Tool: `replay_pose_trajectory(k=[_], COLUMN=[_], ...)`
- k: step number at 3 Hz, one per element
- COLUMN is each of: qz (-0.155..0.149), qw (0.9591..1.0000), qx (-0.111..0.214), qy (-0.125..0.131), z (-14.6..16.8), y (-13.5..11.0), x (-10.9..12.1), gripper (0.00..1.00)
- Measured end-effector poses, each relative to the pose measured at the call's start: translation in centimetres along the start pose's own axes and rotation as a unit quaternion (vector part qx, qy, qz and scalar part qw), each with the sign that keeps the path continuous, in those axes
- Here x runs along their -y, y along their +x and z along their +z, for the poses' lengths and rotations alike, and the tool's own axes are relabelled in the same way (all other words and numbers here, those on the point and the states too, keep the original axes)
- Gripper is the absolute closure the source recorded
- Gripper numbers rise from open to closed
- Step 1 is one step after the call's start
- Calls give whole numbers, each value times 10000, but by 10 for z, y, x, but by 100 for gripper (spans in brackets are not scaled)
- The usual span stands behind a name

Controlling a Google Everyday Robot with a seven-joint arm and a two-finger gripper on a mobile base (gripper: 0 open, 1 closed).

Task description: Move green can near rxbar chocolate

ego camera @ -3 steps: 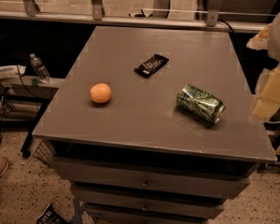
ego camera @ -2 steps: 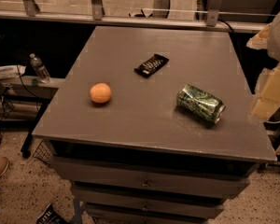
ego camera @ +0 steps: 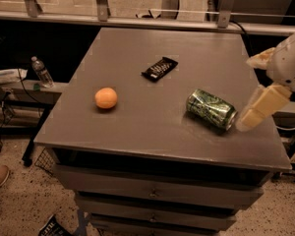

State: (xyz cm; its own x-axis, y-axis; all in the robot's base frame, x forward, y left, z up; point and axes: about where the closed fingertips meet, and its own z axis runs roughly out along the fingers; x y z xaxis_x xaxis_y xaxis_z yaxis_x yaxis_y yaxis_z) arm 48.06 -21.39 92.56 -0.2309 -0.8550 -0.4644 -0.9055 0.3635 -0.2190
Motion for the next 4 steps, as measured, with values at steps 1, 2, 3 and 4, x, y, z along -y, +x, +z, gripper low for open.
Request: replay_pose_trajectory(k=[1, 2, 3, 4], qz=[464, 651, 768, 906], qw=[9969, 9947, 9945, 9941], qx=[631, 792, 712, 591], qy=[37, 25, 73, 61], z=[36, 54, 64, 72], y=[4, -1, -5, -2], x=[12, 14, 8, 0], gripper=[0, 0, 0, 0])
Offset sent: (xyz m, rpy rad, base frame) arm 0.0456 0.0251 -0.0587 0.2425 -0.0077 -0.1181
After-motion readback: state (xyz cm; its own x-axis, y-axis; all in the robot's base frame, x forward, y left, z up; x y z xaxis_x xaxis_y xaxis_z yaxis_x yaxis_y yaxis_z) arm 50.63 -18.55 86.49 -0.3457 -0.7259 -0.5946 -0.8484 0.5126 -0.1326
